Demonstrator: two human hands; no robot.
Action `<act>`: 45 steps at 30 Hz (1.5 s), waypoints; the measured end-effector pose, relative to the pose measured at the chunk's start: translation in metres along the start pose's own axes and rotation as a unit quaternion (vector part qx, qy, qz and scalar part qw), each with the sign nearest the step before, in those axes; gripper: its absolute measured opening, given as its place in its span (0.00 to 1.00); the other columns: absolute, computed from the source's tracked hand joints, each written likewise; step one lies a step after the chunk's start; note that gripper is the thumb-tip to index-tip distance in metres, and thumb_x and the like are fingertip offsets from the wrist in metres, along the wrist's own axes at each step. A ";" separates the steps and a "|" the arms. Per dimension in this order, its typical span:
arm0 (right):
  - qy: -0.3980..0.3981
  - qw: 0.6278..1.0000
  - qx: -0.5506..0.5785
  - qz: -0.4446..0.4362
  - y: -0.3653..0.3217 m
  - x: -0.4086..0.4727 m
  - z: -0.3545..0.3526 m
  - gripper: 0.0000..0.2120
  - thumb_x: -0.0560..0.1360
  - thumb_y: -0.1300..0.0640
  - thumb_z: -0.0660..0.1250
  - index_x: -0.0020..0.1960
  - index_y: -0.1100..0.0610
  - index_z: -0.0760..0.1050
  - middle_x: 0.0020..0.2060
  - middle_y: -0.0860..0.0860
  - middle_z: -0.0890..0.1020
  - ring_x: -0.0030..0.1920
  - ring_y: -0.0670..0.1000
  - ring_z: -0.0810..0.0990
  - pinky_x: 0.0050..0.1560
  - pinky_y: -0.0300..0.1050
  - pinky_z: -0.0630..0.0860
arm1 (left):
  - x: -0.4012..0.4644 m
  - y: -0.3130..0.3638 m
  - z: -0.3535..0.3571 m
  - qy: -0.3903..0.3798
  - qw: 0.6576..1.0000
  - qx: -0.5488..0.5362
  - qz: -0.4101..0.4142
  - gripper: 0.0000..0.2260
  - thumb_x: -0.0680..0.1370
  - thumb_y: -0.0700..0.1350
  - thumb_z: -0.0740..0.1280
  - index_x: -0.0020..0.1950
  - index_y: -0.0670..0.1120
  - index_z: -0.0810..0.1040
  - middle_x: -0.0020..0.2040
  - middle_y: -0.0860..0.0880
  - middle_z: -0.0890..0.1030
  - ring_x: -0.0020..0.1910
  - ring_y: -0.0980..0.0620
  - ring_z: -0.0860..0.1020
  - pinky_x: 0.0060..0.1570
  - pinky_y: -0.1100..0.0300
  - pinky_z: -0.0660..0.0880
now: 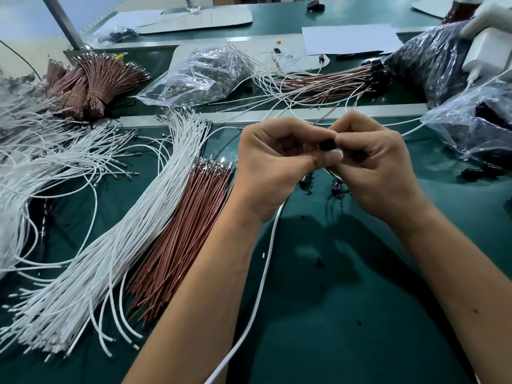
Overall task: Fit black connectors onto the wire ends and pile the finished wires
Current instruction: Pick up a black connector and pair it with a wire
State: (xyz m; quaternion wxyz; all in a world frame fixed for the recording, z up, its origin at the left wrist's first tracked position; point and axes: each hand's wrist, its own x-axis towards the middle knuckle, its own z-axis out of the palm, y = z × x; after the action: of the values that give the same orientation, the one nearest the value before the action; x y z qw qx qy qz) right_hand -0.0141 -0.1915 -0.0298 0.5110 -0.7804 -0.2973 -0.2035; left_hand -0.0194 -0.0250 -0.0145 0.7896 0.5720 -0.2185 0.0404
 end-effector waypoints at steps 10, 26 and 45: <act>0.050 0.998 -0.017 0.038 -0.002 -0.003 0.001 0.03 0.77 0.54 0.75 0.47 0.54 0.83 0.41 0.55 0.78 0.38 0.60 0.74 0.35 0.54 0.68 | -0.001 -0.001 0.000 0.012 1.000 -0.019 -0.012 0.17 0.65 0.24 0.76 0.47 0.39 0.80 0.41 0.46 0.85 0.41 0.52 0.83 0.45 0.58 0.81; 0.061 0.997 -0.010 0.041 -0.008 -0.002 -0.004 0.04 0.75 0.63 0.77 0.45 0.59 0.82 0.40 0.54 0.77 0.36 0.40 0.71 0.37 0.34 0.66 | -0.001 0.001 -0.002 0.001 0.999 -0.035 0.006 0.18 0.66 0.23 0.74 0.48 0.40 0.78 0.42 0.46 0.85 0.42 0.52 0.83 0.46 0.60 0.81; 0.001 0.998 -0.023 0.056 -0.008 -0.002 -0.001 0.05 0.75 0.61 0.77 0.42 0.56 0.83 0.38 0.56 0.76 0.33 0.62 0.70 0.32 0.52 0.64 | 0.002 -0.011 -0.003 0.047 0.998 -0.020 -0.021 0.08 0.70 0.27 0.75 0.43 0.38 0.83 0.38 0.45 0.85 0.38 0.50 0.82 0.44 0.55 0.80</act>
State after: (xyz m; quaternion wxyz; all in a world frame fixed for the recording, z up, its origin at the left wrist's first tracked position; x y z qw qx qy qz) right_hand -0.0207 -0.1900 -0.0251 0.5042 -0.8069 -0.2478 -0.1825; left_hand -0.0129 -0.0259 -0.0238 0.8107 0.5584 -0.1697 0.0465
